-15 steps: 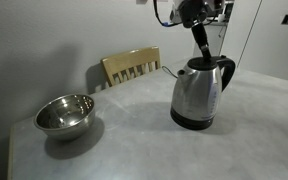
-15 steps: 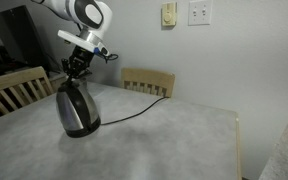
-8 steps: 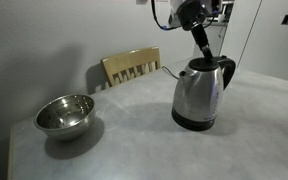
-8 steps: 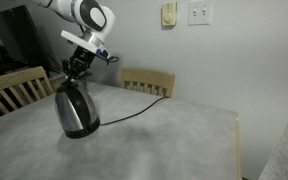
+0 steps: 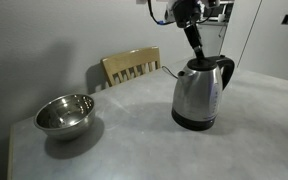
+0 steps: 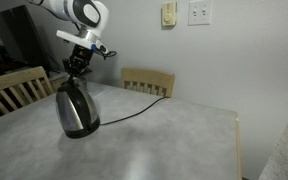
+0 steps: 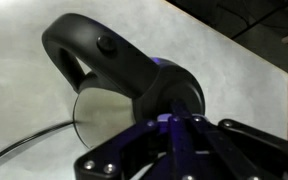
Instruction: Close the kettle lid
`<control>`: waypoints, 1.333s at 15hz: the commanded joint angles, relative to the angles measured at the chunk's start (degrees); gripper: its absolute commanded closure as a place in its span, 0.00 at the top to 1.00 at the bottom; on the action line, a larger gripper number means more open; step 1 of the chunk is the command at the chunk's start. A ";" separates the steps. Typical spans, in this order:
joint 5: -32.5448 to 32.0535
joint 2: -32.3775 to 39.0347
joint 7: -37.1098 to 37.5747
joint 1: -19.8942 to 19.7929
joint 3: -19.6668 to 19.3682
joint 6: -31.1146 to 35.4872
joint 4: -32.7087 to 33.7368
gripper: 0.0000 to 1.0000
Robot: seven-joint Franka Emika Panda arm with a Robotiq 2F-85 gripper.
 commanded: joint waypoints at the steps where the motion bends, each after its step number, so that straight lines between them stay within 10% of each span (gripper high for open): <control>1: -1.34 -2.91 3.26 1.34 -0.36 9.14 -6.69 0.00; 20: -0.86 -19.04 29.08 4.23 -2.35 29.70 -29.52 0.00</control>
